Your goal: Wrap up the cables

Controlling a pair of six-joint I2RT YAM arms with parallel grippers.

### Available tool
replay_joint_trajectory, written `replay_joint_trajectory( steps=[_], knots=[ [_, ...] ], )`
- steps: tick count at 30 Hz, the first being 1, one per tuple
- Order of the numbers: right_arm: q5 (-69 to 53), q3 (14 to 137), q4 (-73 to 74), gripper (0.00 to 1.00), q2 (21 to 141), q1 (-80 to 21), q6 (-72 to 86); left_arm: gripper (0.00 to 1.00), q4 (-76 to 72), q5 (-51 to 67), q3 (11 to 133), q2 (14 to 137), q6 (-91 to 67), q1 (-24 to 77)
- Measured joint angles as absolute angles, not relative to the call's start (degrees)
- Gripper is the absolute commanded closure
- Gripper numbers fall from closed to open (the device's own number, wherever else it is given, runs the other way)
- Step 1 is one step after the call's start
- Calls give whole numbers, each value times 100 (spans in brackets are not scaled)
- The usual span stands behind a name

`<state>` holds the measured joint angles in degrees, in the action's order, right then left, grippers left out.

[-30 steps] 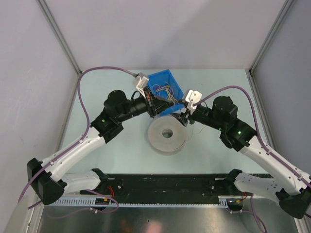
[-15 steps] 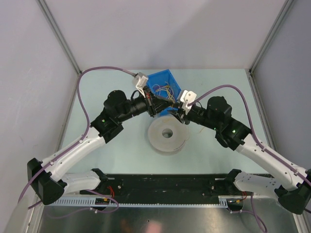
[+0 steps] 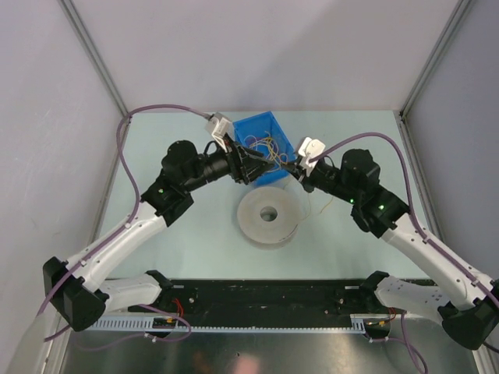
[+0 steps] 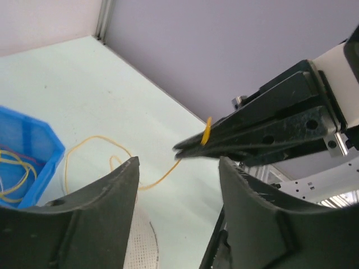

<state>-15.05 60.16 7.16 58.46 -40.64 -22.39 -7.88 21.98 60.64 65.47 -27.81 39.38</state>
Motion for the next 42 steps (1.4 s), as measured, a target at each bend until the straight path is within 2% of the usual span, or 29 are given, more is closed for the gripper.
replay_joint_trajectory(
  steps=[3,5,13,20,27,34,37,42],
  knots=[
    [-1763,6016,939,100,5734,-3588,-2429,8,-508,2434,6064,6493,-2652,3562],
    [-1968,6016,1085,100,5642,-3205,-2582,2,-353,2639,6007,6425,-2585,3310],
    [-3072,6016,1599,100,5483,-893,-3328,1,320,3658,4683,6274,-2558,2147],
    [-3776,6012,1599,100,5802,545,-3719,5,683,3837,3813,7190,-2534,1968],
    [-4029,6010,1691,100,5920,832,-3933,17,-86,4403,3708,8394,-2665,1946],
    [-4106,6010,1623,100,5924,1297,-4270,38,-1376,5137,3568,9242,-3347,1946],
    [-4198,6010,1330,100,5988,1824,-4436,52,-1962,5398,3533,9456,-3710,1955],
    [-4359,6007,703,100,6173,2674,-4403,93,-2563,5614,3509,9614,-4115,1973]
  ],
)
